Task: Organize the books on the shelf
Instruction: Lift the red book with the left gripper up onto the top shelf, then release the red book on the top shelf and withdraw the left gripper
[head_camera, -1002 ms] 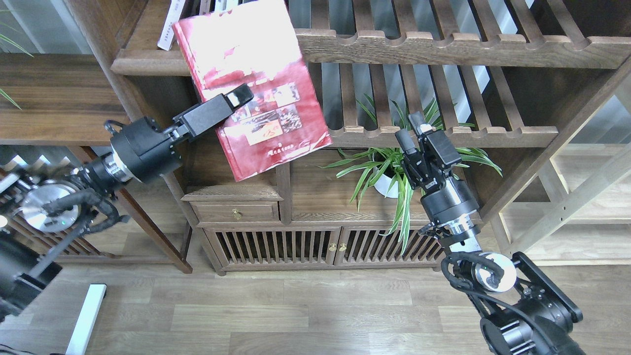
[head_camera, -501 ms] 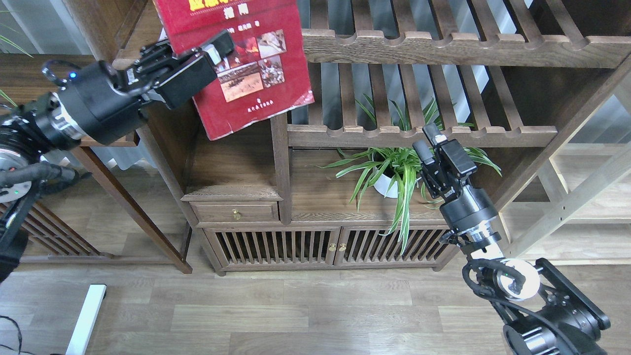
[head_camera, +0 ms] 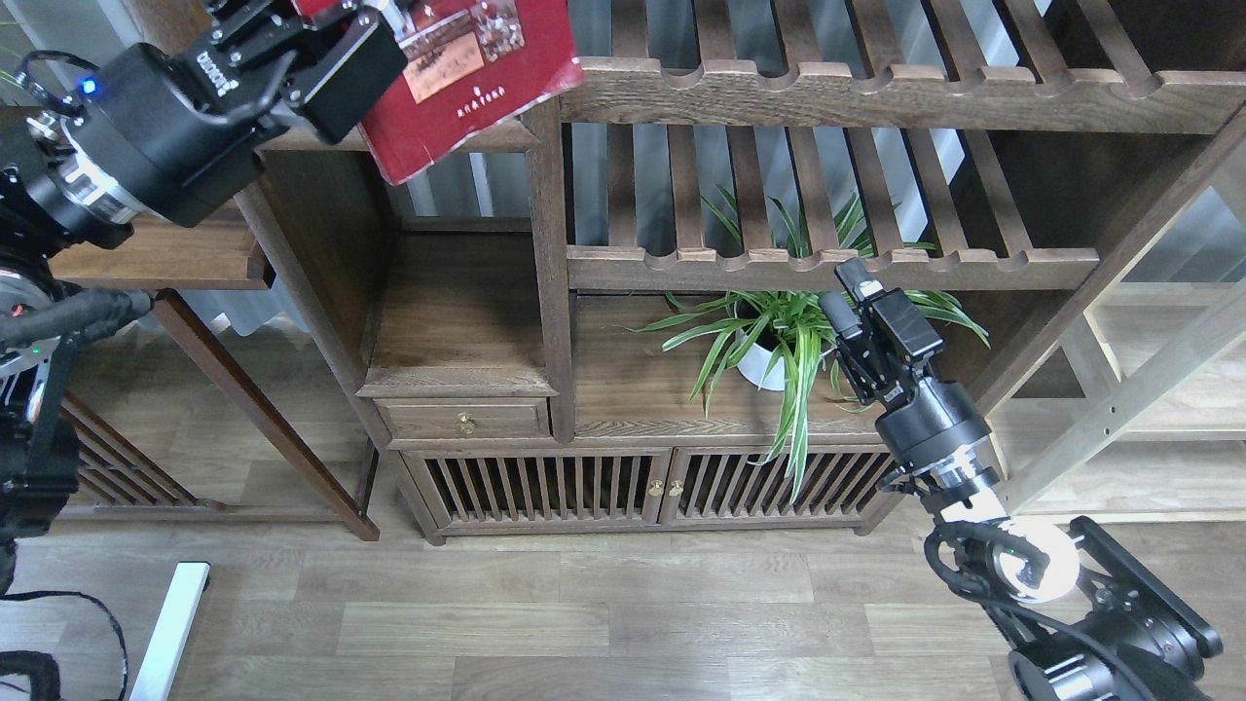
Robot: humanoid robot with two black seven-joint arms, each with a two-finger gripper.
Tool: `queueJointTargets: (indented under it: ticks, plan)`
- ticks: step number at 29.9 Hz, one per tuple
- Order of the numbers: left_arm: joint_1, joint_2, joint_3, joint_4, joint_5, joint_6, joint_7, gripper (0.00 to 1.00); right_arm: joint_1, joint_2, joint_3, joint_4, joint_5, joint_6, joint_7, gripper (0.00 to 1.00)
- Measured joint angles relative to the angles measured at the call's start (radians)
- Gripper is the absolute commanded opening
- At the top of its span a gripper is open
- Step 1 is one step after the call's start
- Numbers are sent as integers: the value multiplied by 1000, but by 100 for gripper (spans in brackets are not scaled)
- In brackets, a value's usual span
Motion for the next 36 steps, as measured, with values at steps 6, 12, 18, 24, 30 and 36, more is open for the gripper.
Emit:
queueJointTargets:
  ticks: [6,12,18,24,30,36]
  plan:
    - [-3,0,-11,1,30,137,-52,0,-6,-4,3,-8,0,0,0,72]
    - [-24,0,-27,-1,56,219,-65,0,-20,-31,8,-14,-1,0,0,75]
    - [-60,0,-37,-10,111,338,-66,0,-21,-39,15,-27,-1,0,0,76]
    - [-93,10,-35,-2,163,447,-66,0,-22,-40,15,-39,0,0,0,76]
    - [-98,26,-26,9,207,467,-58,0,-22,-33,6,-48,0,0,0,76]
    - [-99,93,-17,46,211,468,-57,0,-21,-19,0,-54,0,0,0,77]
